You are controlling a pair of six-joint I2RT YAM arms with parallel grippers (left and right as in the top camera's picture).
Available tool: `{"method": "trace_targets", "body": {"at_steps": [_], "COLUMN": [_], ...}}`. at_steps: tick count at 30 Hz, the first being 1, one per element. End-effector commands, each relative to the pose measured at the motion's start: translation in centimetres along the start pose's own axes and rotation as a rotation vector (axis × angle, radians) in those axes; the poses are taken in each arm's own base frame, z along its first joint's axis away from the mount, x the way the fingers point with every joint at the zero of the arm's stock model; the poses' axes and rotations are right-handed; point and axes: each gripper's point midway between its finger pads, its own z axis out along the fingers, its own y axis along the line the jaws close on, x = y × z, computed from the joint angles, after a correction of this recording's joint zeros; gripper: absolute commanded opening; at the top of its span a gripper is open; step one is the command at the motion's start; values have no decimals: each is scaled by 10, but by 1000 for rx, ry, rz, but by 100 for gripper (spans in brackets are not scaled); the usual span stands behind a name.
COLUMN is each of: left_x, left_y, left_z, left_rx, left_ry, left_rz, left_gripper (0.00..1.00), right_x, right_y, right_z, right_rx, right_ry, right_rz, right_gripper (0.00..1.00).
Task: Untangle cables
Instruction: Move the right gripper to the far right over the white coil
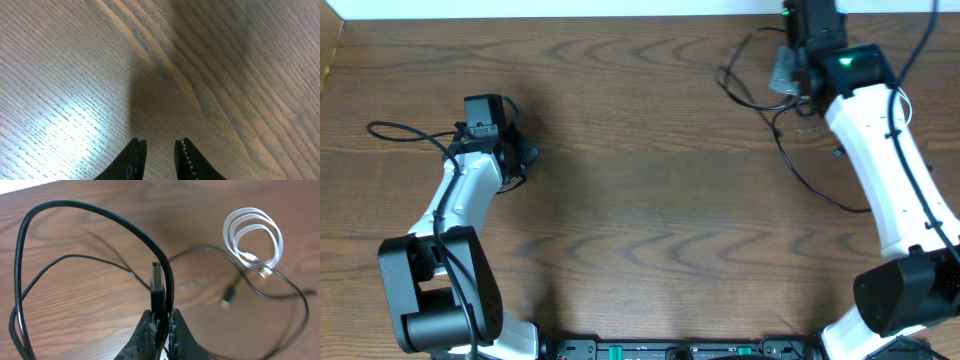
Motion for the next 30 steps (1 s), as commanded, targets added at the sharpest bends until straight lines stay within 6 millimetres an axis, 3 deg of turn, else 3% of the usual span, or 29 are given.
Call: {"method": "trace_targets", "body": {"at_steps": [1,13,20,30], "left_x": [1,1,1,1], "left_y": [2,2,2,2], "left_z": [0,0,0,0], "left_rx": [-7,-7,-7,-7], "left_ry": [1,1,1,1], "left_rz": [5,5,5,6], "left_gripper": [25,25,24,25], "right_x": [-7,-3,15,40], "right_y": [-28,-107,-131,-144], "right_z": [-4,10,28,61], "right_rx": [52,196,246,275], "right_ry": [-9,68,118,140], "right_rz": [132,269,296,314], "right_gripper": [1,2,2,2]}}
